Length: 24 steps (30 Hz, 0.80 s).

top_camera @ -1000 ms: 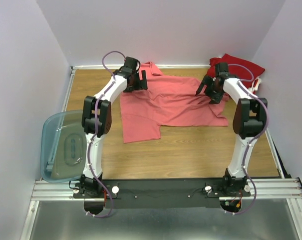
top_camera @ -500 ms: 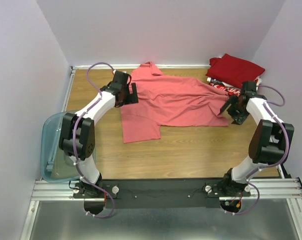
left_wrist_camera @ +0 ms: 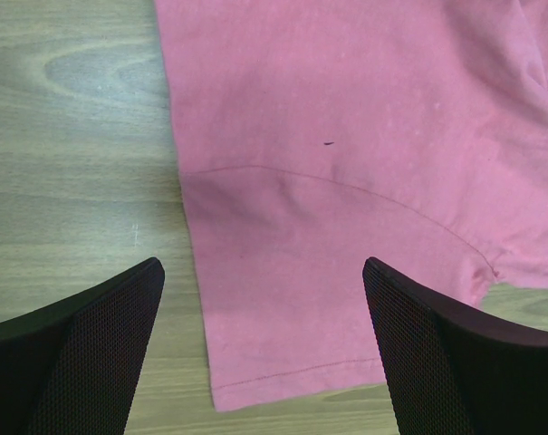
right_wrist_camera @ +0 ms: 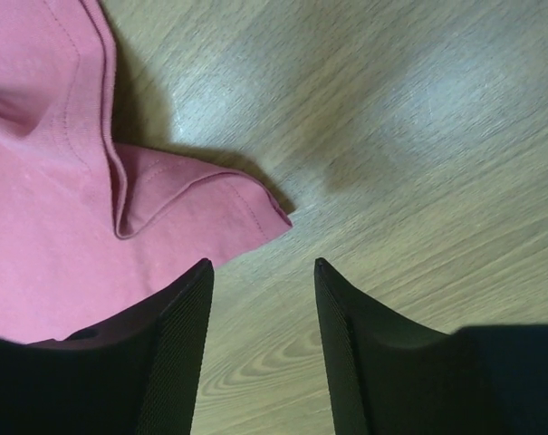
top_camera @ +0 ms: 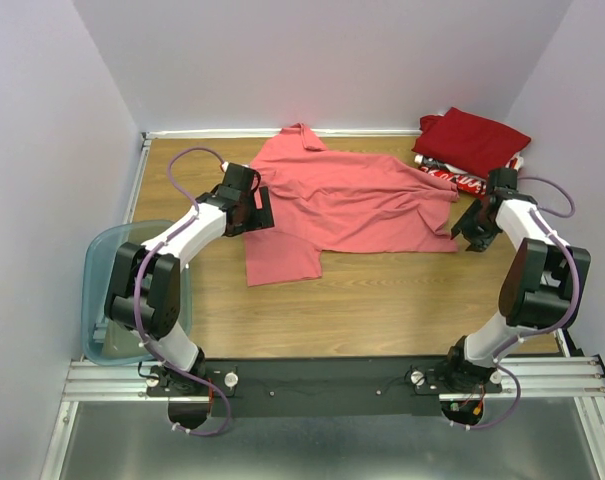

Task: Fold and stack the t-shirts
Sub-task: Flatten the tshirt out

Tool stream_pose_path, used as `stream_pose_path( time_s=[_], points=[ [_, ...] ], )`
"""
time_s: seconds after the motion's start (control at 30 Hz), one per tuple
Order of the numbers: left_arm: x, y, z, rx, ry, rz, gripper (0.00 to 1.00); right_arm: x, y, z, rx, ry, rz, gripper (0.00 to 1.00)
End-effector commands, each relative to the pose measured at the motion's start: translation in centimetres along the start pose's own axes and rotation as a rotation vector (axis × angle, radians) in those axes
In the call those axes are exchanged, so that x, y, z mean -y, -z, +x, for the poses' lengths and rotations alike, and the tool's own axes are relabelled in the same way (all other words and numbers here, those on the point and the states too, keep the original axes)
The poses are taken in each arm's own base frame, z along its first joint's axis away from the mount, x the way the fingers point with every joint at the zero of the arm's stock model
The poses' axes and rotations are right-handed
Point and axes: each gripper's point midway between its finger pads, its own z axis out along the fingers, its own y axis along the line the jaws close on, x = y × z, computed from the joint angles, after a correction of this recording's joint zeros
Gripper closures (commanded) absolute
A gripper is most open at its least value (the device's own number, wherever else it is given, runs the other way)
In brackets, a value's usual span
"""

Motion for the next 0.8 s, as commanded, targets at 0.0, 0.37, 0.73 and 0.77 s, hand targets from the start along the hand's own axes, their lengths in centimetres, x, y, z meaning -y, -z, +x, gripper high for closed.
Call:
stream_pose_path(
  time_s=[0.0, 0.37, 0.73, 0.77],
  points=[
    [-0.3, 0.7, -0.5, 0.043, 0.012, -0.020, 0.02, 1.2, -1.3, 0.5, -0.011, -0.006, 0.046, 0.46],
    [-0.5, 0.1, 0.7, 0.010, 0.030, -0.022, 0.02, 1.3, -3.4, 1.6, -0.053, -0.008, 0.044, 0.51],
    [-1.1, 0.6, 1.5, -0.003, 0.017, -0.042, 0.02, 1.7, -5.0, 2.0, -0.065, -0.003, 0.067, 0.59],
    [-1.3, 0.7, 1.5, -0.003, 0.012, -0.047, 0.02, 1.8, -5.1, 2.0, -0.066, -0.002, 0.069, 0.64]
  ],
)
